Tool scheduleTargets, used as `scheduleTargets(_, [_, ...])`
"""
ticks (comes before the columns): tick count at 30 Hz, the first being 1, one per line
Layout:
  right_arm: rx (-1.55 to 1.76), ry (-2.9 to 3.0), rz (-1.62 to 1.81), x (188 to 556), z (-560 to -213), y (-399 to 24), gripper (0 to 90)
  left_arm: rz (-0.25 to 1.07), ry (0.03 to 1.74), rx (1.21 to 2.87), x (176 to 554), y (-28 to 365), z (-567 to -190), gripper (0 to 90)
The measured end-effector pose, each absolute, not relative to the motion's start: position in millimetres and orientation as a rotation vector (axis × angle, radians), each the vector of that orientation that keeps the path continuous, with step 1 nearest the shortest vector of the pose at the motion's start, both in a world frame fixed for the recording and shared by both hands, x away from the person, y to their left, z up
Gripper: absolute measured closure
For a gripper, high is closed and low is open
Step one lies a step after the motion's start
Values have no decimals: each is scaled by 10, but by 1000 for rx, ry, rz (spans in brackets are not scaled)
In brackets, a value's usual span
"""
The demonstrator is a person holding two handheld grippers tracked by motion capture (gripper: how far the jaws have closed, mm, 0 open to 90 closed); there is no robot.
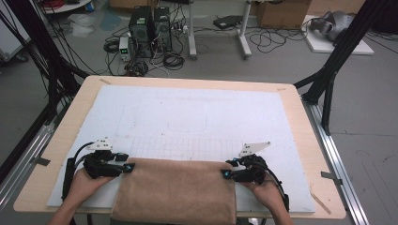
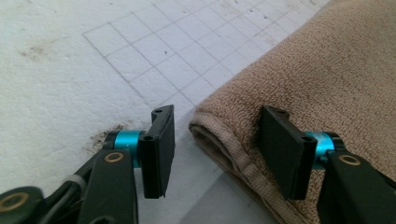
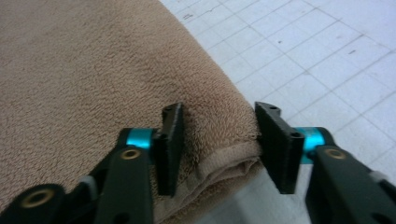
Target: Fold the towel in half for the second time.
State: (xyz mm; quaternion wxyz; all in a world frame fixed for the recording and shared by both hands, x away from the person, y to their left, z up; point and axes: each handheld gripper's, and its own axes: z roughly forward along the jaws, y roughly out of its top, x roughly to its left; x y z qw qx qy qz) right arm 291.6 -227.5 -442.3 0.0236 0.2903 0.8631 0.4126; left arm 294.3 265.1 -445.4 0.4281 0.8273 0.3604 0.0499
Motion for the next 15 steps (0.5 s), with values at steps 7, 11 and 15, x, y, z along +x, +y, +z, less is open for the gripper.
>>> scheduleTargets(7, [837, 2679, 1281, 2887, -4408, -2257, 734, 142, 848, 2083, 2897, 2592, -4436, 727])
scheduleTargets(11, [804, 2686, 1269, 2883, -4380, -2245, 775, 214, 843, 2084, 2836, 2565, -4402, 789])
scheduleTargets(15, [786, 2674, 1278, 2892, -4306, -2258, 783, 281, 858, 2047, 2807, 2562, -4360, 802])
